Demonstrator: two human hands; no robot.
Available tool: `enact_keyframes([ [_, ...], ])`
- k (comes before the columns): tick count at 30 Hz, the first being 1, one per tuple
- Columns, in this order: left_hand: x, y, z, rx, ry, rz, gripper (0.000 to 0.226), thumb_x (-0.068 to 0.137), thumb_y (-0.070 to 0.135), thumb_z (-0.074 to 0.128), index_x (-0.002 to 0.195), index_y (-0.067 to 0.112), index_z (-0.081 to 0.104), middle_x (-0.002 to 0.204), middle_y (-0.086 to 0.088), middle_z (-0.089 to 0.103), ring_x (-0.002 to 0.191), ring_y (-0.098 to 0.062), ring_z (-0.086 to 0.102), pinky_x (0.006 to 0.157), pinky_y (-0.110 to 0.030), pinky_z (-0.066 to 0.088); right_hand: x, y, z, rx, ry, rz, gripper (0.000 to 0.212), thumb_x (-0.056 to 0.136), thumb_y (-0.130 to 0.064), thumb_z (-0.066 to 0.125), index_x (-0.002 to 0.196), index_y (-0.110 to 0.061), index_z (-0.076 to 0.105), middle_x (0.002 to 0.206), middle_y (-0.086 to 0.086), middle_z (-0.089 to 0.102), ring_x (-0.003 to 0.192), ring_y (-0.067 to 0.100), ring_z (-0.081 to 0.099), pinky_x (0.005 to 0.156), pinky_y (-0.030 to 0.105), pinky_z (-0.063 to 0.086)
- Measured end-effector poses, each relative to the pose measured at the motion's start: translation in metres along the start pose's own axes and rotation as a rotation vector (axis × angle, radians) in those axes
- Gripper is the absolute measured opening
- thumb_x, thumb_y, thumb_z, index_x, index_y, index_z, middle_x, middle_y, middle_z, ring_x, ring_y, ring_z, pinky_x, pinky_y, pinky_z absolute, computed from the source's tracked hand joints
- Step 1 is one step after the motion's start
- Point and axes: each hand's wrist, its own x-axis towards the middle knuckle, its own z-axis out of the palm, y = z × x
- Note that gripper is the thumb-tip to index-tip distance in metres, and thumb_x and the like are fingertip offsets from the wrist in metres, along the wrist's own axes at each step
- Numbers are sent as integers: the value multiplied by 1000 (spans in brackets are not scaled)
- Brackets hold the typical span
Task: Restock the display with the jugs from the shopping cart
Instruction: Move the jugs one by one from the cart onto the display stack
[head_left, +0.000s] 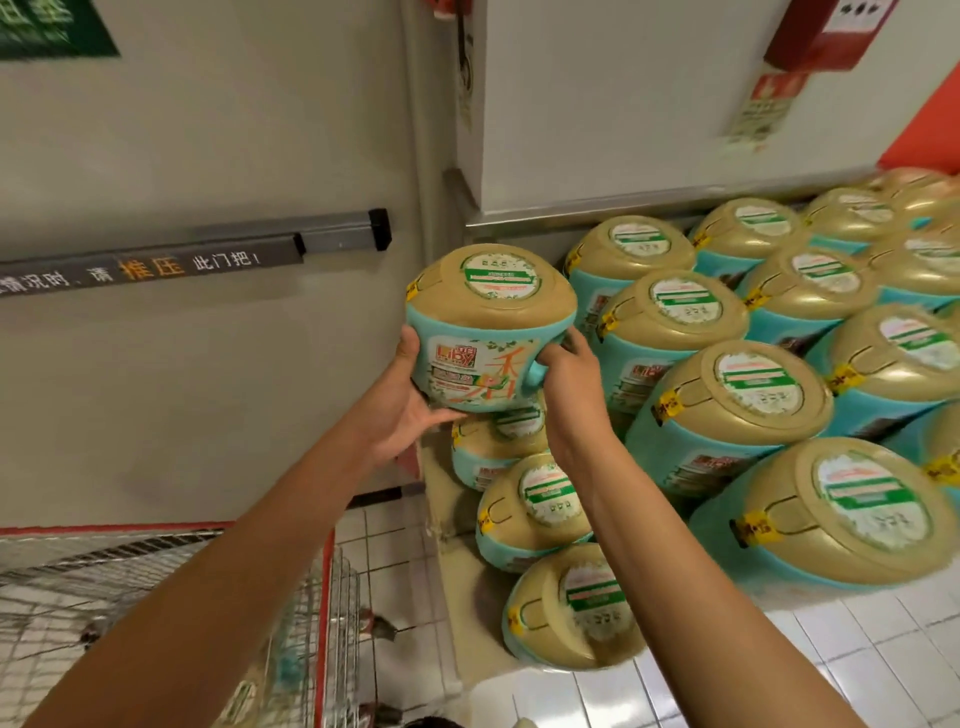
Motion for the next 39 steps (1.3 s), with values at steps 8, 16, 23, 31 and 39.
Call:
enact_keyframes([
  [8, 46, -9, -6, 36, 134, -8, 86, 88, 79, 40, 158, 29, 40, 150, -1, 59, 142, -23, 52, 123, -56, 32, 40, 7, 16, -33, 60, 59, 62, 106, -17, 39, 166, -25, 27, 166, -2, 40, 149, 19, 42, 124, 47, 37],
  [16, 63, -21, -3, 65, 201, 17, 96, 63, 97, 59, 140, 41, 58, 135, 11, 70, 124, -14, 67, 116, -56, 41, 46, 20, 32, -200, 23, -54, 57, 99, -14, 56, 153, -27, 45, 144, -2, 60, 131, 18, 57, 111, 43, 49],
  [23, 74, -16, -3, 13, 258, 72, 128, 49, 93, 74, 153, 25, 43, 140, 4, 66, 112, -5, 71, 73, -21, 61, 53, 34, 31, -356, 48, -112, 62, 92, -9, 66, 146, -24, 40, 139, -1, 60, 128, 18, 59, 112, 47, 49],
  [31, 77, -23, -2, 17, 275, 94, 93, 74, 70, 65, 150, 20, 43, 115, 16, 77, 103, -3, 74, 69, -18, 60, 57, 43, 27, -409, 88, -184, 58, 92, -9, 67, 143, -25, 45, 137, -6, 62, 128, 13, 59, 112, 47, 49],
  [39, 64, -27, -7, 48, 370, 84, 59, 90, 57, 64, 141, 30, 51, 135, 7, 64, 121, -12, 62, 88, -35, 52, 41, 48, 14, -384, 205, -182, 57, 99, -12, 64, 152, -22, 46, 153, -1, 50, 133, 7, 50, 105, 16, 44],
])
